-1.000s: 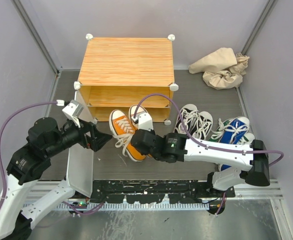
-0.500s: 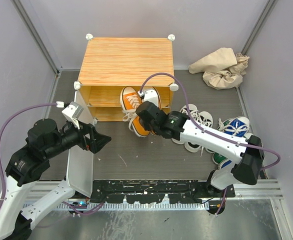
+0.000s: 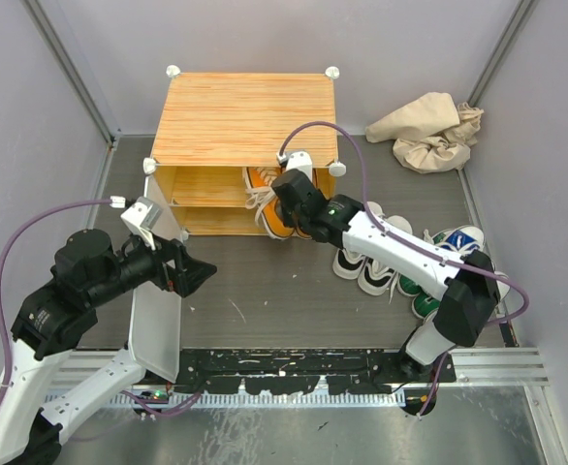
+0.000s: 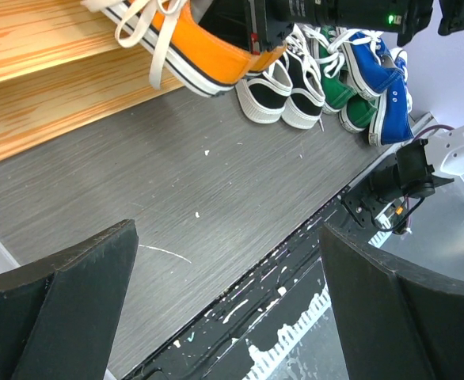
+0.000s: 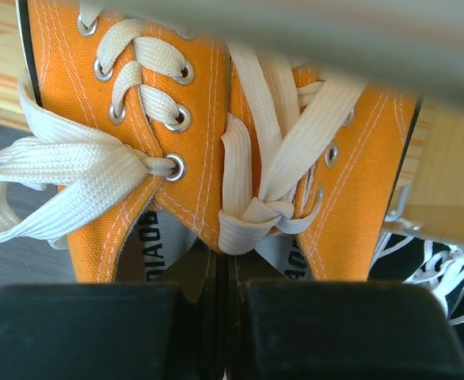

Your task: Place and organize the shoes in the shoe cabinet

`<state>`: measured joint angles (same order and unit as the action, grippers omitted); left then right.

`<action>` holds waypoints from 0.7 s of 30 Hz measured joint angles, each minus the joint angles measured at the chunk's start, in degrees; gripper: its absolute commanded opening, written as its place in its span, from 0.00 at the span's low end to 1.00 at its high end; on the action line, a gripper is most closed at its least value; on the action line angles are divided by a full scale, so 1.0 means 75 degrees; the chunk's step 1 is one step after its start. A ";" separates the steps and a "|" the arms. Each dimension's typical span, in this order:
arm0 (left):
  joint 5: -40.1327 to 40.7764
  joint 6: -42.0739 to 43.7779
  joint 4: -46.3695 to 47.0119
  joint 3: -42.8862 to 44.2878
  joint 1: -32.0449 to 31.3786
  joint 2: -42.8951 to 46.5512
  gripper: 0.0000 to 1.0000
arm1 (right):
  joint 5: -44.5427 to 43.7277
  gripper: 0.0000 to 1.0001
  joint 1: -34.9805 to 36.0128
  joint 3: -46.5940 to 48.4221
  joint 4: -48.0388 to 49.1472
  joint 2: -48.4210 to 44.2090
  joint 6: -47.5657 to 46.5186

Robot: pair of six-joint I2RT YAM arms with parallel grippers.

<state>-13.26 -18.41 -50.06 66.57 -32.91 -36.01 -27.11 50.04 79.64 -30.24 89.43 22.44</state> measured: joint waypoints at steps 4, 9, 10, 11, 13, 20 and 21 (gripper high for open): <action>-0.0006 -0.0029 0.0000 -0.0003 0.0000 -0.0006 0.99 | -0.0003 0.01 -0.0227 0.0131 0.0093 0.0029 -0.0067; -0.0009 -0.0032 0.0000 0.0000 0.0000 -0.0006 0.99 | 0.0032 0.03 -0.0530 0.0224 0.0350 0.0070 -0.0128; -0.0009 -0.0032 0.0000 -0.0003 0.0000 -0.0006 0.99 | 0.0055 0.04 -0.0583 0.0224 0.0382 0.0102 -0.0128; -0.0009 -0.0032 0.0000 0.0000 0.0000 -0.0006 1.00 | 0.0096 0.05 -0.0638 0.0224 0.0411 0.0154 -0.0125; -0.0009 -0.0038 0.0000 0.0000 0.0000 -0.0006 1.00 | 0.0184 0.11 -0.0761 0.0224 0.0455 0.0280 -0.0122; -0.0029 -0.0064 -0.0026 0.0000 0.0000 -0.0035 1.00 | 0.0184 0.62 -0.0991 0.0058 0.1037 0.0385 0.0038; -0.0032 -0.0067 -0.0038 0.0000 0.0000 -0.0035 1.00 | 0.0195 0.66 -0.0991 0.0032 0.1102 0.0382 0.0047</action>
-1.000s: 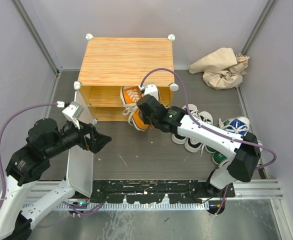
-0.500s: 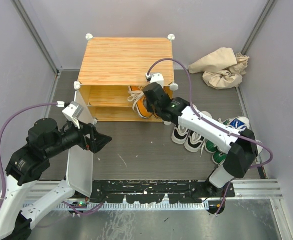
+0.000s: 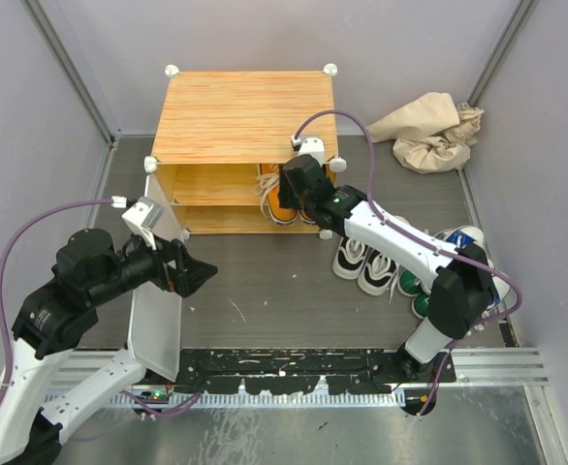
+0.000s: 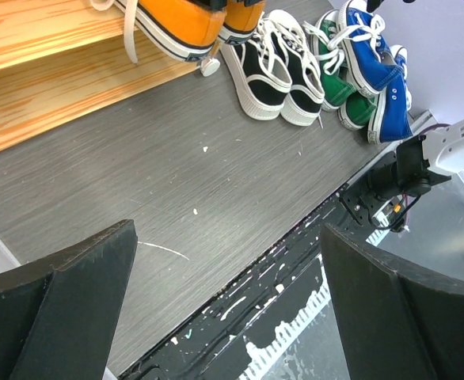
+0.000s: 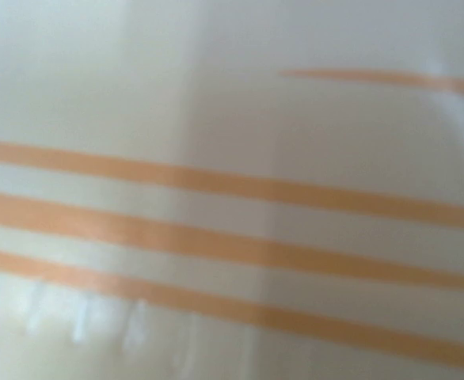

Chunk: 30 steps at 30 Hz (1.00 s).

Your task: Place and organize the shoes in the shoe cabinet

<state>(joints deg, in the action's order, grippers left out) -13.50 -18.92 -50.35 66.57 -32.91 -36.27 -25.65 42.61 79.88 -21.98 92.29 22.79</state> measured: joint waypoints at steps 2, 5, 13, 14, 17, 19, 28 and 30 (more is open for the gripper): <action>0.0000 -0.0015 -0.0023 0.0000 0.0000 0.0000 1.00 | 0.0061 0.68 0.0000 -0.0079 0.0117 -0.0035 0.0035; -0.0003 -0.0026 -0.0038 0.0000 0.0000 -0.0003 1.00 | 0.0271 0.70 0.0003 -0.0216 0.0198 -0.0207 0.0087; -0.0026 -0.0055 -0.0085 0.0000 0.0000 -0.0038 1.00 | 0.0985 0.74 0.0003 -0.0647 0.0149 -0.1035 0.0198; -0.0029 -0.0076 -0.0085 0.0000 0.0000 -0.0044 1.00 | 0.1067 0.74 0.0003 -0.0702 0.0093 -0.1139 0.0189; -0.0029 -0.0122 -0.0087 0.0000 0.0000 -0.0052 1.00 | 0.1186 0.74 0.0003 -0.0819 -0.0125 -0.1396 0.0172; -0.0029 -0.0134 -0.0087 0.0000 0.0000 -0.0061 1.00 | 0.1212 0.74 0.0026 -0.0906 -0.0265 -0.1565 0.0143; -0.0070 -0.0140 -0.0070 -0.0003 0.0000 -0.0297 1.00 | 0.2040 0.73 0.0006 -0.1253 -0.0440 -0.2014 -0.0484; -0.0102 -0.0152 -0.0064 -0.0009 0.0000 -0.0370 1.00 | 0.2308 0.73 -0.0044 -0.1253 -0.0425 -0.2011 -0.0647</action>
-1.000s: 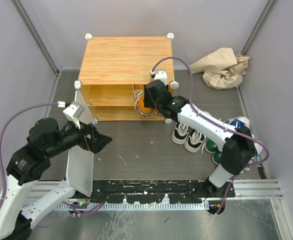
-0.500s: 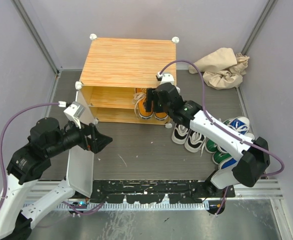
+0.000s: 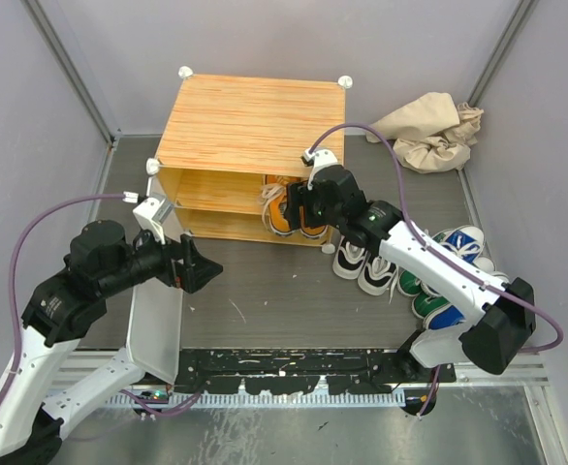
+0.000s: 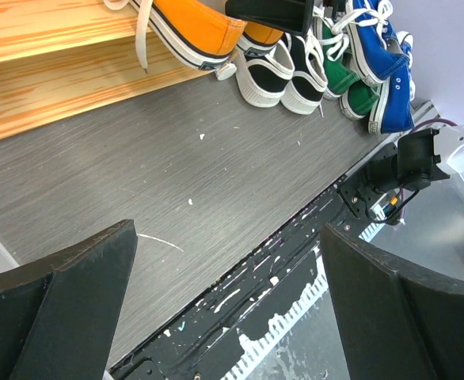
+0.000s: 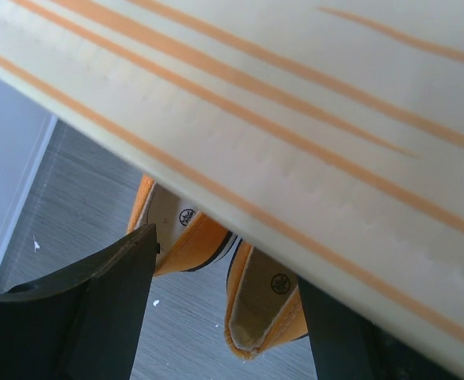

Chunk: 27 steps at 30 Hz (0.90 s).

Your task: Place and organize the shoes in the shoe cabinet

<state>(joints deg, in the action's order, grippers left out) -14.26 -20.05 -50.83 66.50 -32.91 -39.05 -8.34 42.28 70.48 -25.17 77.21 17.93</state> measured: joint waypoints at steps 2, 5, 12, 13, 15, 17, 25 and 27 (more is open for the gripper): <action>-0.0012 -0.0006 0.0003 -0.0015 0.0000 -0.0035 1.00 | 0.0073 0.73 -0.0015 0.0000 0.0050 0.0044 -0.0079; -0.0015 -0.0009 0.0003 -0.0020 0.0000 -0.0044 1.00 | -0.0052 0.73 -0.0003 0.0017 0.0175 0.0189 -0.0093; -0.0073 -0.0009 0.0003 -0.0020 0.0000 -0.0041 1.00 | -0.1099 0.73 0.0137 0.0131 0.0667 0.0644 0.0198; -0.0073 -0.0009 0.0003 -0.0020 0.0000 -0.0041 1.00 | -0.1274 0.74 0.0160 0.0131 0.0697 0.0667 0.0262; -0.0079 -0.0006 0.0003 -0.0020 0.0000 -0.0041 1.00 | -0.1667 0.74 0.0207 0.0131 0.0758 0.0717 0.0463; -0.0082 -0.0009 0.0006 -0.0020 0.0000 -0.0035 1.00 | -0.1958 0.74 0.0239 0.0131 0.0831 0.0729 0.0670; -0.0099 -0.0009 0.0017 -0.0023 0.0000 0.0047 1.00 | -0.2710 0.75 0.0382 0.0131 0.1145 0.0965 0.1154; -0.0102 -0.0009 0.0026 -0.0023 0.0000 0.0047 1.00 | -0.2830 0.75 0.0423 0.0131 0.1230 0.1055 0.1236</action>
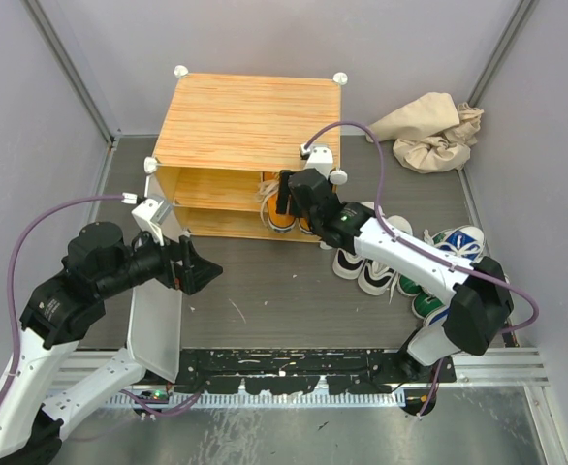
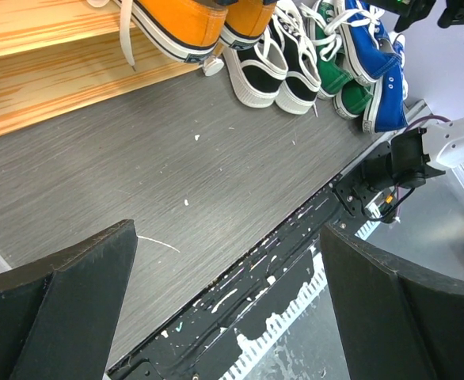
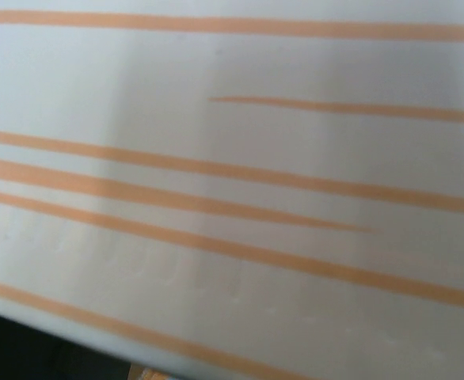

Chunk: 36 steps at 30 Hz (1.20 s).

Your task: Place and organize the shoes in the shoe cabinet

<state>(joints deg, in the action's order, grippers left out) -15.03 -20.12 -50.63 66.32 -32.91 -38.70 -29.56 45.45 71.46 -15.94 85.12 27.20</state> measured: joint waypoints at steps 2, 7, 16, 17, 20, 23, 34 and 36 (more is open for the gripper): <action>-0.0026 0.0000 0.0003 0.0000 0.0000 0.0000 1.00 | -0.0032 0.75 0.0029 0.0000 0.0093 0.0076 0.0026; -0.0058 0.0000 0.0009 0.0000 0.0000 -0.0003 1.00 | -0.0137 0.75 0.0137 0.0085 0.0216 0.0286 -0.0012; -0.0061 0.0000 0.0012 0.0000 0.0000 -0.0006 1.00 | -0.0659 0.76 0.0425 0.0210 0.0012 0.0373 -0.0192; -0.0061 0.0000 0.0012 0.0000 0.0000 -0.0009 1.00 | -0.0731 0.76 0.0466 0.0201 -0.0023 0.0338 -0.0210; -0.0061 0.0000 0.0015 0.0000 0.0000 -0.0012 1.00 | -0.0970 0.76 0.0673 0.0032 -0.0090 0.0117 -0.0356; -0.0061 0.0000 0.0020 0.0000 0.0000 -0.0026 1.00 | -0.1180 0.76 0.0962 -0.0239 0.0140 -0.0178 -0.0793; -0.0085 0.0000 0.0020 0.0000 0.0000 -0.0166 1.00 | -0.1536 0.78 0.1160 -0.0318 0.0691 0.0122 -0.2197; -0.0085 0.0003 0.0023 0.0000 0.0000 -0.0166 1.00 | -0.1562 0.78 0.1204 -0.0367 0.0790 0.0152 -0.2358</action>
<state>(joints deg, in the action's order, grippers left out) -15.66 -20.10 -50.46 66.32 -32.91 -39.94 -41.28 54.48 68.71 -10.02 86.26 9.52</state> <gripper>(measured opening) 0.997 0.783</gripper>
